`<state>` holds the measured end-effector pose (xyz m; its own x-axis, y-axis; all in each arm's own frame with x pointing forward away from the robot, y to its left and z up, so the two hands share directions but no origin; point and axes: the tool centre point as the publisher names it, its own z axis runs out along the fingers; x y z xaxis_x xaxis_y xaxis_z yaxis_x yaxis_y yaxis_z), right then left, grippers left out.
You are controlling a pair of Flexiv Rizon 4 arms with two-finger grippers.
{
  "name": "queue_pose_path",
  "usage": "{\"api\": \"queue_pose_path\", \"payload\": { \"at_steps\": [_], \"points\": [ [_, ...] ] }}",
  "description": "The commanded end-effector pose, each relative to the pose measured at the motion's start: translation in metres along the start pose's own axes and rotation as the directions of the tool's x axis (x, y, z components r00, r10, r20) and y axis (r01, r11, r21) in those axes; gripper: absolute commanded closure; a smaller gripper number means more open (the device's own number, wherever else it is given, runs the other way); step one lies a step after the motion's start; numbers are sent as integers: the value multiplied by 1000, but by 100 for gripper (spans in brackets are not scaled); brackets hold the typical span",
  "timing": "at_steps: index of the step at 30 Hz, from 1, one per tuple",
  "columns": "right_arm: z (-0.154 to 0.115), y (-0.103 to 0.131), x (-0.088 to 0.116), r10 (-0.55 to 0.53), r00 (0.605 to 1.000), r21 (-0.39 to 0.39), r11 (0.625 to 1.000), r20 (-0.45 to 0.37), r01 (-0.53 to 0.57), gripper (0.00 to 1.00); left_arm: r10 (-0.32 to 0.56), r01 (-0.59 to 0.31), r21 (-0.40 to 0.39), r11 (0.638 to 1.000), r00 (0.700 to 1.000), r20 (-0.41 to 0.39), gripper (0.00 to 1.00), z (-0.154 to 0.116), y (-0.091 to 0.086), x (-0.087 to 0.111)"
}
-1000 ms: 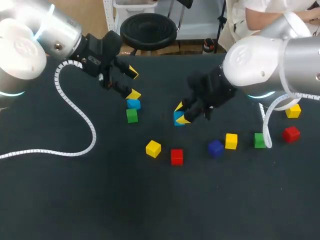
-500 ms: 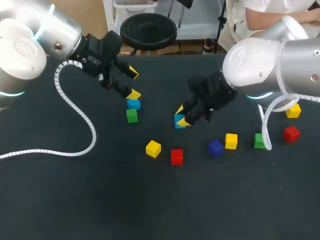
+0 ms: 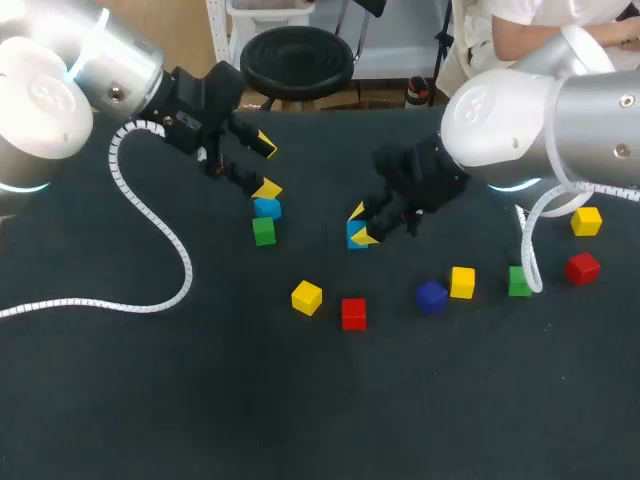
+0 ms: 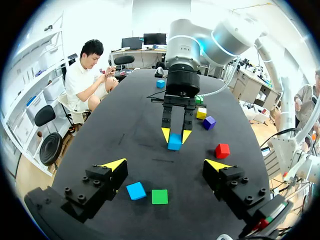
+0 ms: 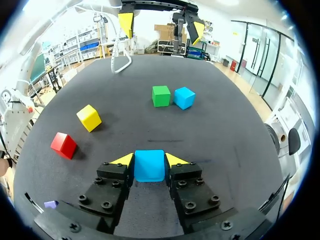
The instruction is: Place the blue cubes, place green cubes on the blue cubes, place the yellow cubes on the green cubes, then place the red cubes on the yellow cubes, and place purple cube on the red cubes.
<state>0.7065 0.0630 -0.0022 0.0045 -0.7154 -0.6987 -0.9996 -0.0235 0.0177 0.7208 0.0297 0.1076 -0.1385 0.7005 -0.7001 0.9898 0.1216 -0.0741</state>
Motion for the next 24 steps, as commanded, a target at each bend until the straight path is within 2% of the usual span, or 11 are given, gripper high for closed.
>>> {"api": "queue_pose_path", "payload": {
  "at_steps": [1,24],
  "points": [
    [4,-2,4,10,1000,-10,1000,1,-10,100,2,-2,-1,1000,1000,2,0,0,0,1],
    [2,-1,4,17,1000,-2,1000,5,-17,100,2,-2,-1,1000,1000,2,0,0,0,1]
  ]
}}
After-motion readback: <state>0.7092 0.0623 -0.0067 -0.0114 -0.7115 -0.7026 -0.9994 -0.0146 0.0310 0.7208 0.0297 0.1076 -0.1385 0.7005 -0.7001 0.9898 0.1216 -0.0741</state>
